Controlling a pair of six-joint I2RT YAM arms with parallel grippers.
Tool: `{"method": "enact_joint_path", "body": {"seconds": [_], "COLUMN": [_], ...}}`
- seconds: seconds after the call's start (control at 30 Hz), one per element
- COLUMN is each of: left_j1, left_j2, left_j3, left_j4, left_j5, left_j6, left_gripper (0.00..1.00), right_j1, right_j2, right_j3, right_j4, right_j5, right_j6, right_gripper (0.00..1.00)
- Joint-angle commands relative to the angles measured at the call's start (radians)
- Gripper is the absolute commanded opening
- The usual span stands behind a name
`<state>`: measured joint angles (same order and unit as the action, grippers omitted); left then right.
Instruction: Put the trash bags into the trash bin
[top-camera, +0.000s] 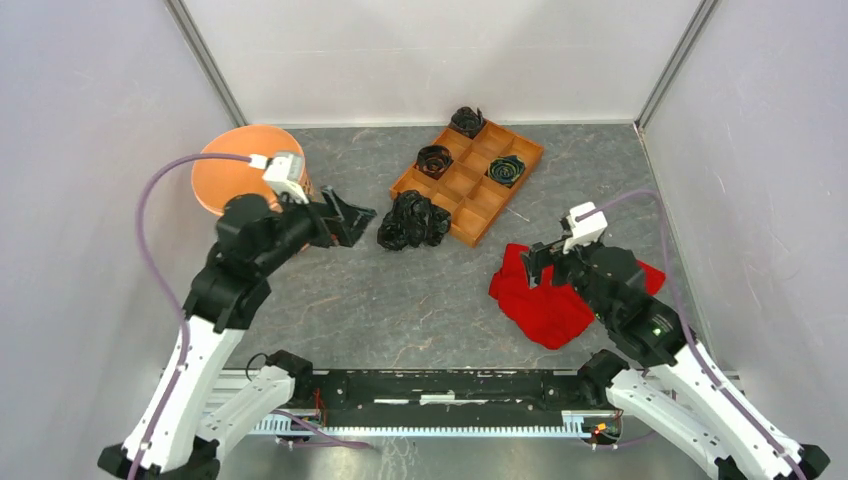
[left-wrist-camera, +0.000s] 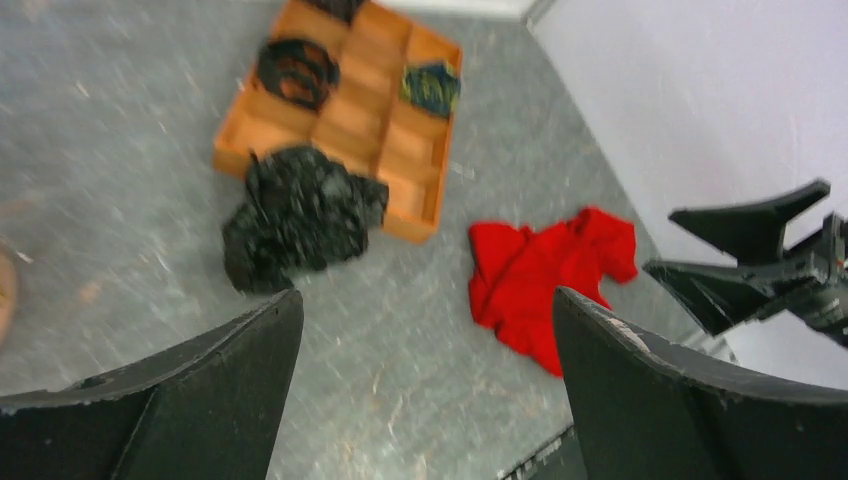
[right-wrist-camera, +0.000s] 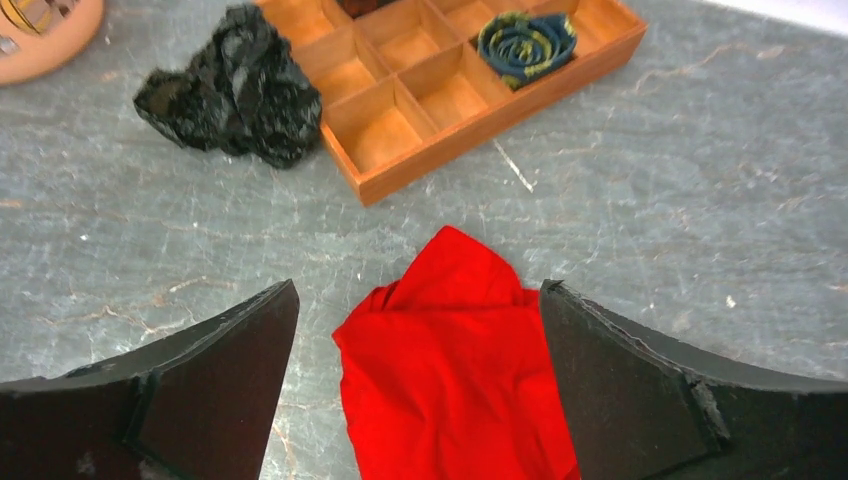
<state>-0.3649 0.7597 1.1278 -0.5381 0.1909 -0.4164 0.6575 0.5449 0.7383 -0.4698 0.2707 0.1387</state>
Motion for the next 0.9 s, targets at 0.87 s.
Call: {"method": "enact_joint_path", "body": {"seconds": [0.87], "left_j1": [-0.244], "left_j2": [0.502], "left_j3": [-0.329], "left_j4": [0.28], "left_j5": [-0.408], "left_j6": [-0.22], "left_gripper": [0.97], "right_j1": [0.033], "right_j2": [0.591], "right_j3": [-0.536], "right_j4": [1.373], "right_j5": [-0.17], "right_j6": [-0.054], "right_gripper": [0.98]}}
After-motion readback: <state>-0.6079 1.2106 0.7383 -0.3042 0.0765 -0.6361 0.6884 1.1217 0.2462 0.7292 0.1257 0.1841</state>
